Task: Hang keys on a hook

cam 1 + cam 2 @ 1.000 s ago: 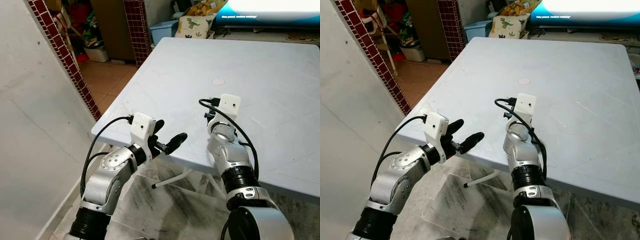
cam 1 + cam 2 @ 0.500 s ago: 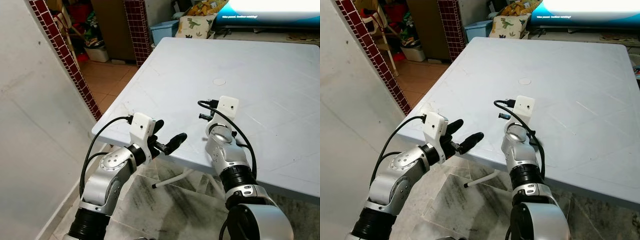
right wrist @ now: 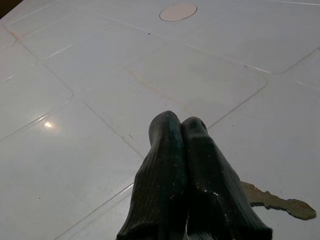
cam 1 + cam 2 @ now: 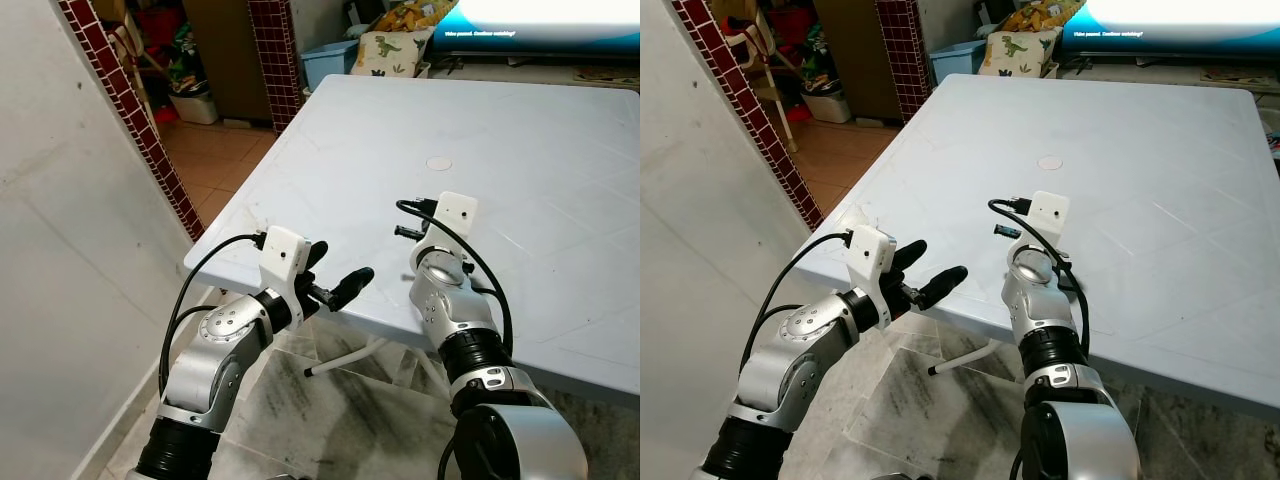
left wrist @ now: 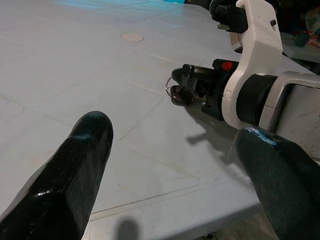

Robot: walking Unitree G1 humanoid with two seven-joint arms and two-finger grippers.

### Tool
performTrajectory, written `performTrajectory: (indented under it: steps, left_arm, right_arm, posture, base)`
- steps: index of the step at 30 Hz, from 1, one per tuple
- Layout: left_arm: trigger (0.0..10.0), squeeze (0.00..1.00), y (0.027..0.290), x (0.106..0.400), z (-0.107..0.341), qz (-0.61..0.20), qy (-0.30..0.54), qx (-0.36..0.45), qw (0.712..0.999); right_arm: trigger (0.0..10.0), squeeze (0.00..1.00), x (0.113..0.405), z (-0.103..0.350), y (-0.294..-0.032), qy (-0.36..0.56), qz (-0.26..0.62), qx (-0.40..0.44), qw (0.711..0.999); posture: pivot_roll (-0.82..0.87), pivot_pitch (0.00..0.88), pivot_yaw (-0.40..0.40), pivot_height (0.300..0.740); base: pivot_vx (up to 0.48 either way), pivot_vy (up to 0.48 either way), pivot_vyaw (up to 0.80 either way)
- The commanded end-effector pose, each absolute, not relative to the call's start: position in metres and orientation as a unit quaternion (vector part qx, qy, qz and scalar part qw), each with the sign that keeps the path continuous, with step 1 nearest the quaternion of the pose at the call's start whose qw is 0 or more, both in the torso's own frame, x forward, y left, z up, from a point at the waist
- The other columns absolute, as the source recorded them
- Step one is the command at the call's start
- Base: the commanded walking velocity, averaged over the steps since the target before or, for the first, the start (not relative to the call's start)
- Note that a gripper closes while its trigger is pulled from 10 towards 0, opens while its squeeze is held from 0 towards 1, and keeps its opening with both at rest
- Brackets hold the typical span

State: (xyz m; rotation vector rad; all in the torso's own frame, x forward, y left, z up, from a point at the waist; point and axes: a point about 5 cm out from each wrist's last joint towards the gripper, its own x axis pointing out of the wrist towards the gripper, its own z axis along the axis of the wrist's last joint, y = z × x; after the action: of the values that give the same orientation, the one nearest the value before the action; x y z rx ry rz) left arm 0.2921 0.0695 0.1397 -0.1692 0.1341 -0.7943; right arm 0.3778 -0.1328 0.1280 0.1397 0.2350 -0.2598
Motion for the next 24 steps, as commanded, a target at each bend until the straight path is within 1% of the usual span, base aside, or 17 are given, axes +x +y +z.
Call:
performTrajectory:
  steps: [1, 3, 5, 10, 16, 20, 24]
  left_arm:
    - [10.0, 0.0, 0.073, 0.292, 0.142, -0.384, 0.061, -0.079, 0.918]
    - [10.0, 0.0, 0.073, 0.292, 0.142, -0.384, 0.061, -0.079, 0.918]
    - [10.0, 0.0, 0.073, 0.292, 0.142, -0.382, 0.062, -0.079, 0.919]
    - [10.0, 0.0, 0.073, 0.293, 0.142, -0.381, 0.061, -0.079, 0.919]
    - [10.0, 0.0, 0.072, 0.293, 0.142, -0.381, 0.061, -0.08, 0.919]
    - [10.0, 0.0, 0.072, 0.293, 0.142, -0.38, 0.061, -0.08, 0.919]
    - [10.0, 0.0, 0.073, 0.294, 0.141, -0.377, 0.061, -0.079, 0.921]
  right_arm:
    - [0.0, 0.0, 0.379, 0.128, -0.131, 0.119, -0.129, 0.068, 0.982]
    - [0.0, 0.0, 0.379, 0.132, -0.131, 0.104, -0.124, 0.049, 0.986]
    - [0.0, 0.0, 0.38, 0.146, -0.124, 0.062, -0.103, 0.005, 0.993]
    - [0.0, 0.0, 0.379, 0.156, -0.116, 0.035, -0.083, -0.016, 0.996]
    - [0.0, 0.0, 0.375, 0.155, -0.112, 0.033, -0.074, -0.02, 0.997]
    - [0.0, 0.0, 0.372, 0.155, -0.102, 0.028, -0.041, -0.022, 0.999]
    - [0.0, 0.0, 0.365, 0.161, -0.092, -0.006, -0.005, -0.07, 0.998]
  posture:
    - [0.02, 0.045, 0.142, 0.74]
    - [0.02, 0.044, 0.141, 0.74]
    - [0.02, 0.043, 0.141, 0.74]
    - [0.02, 0.042, 0.139, 0.74]
    - [0.01, 0.043, 0.139, 0.74]
    - [0.01, 0.043, 0.139, 0.74]
    - [0.01, 0.042, 0.136, 0.74]
  base:
    - [0.0, 0.0, 0.0]
    - [0.0, 0.0, 0.0]
    - [0.0, 0.0, 0.0]
    - [0.0, 0.0, 0.0]
    - [0.0, 0.0, 0.0]
    - [0.0, 0.0, 0.0]
    - [0.0, 0.0, 0.0]
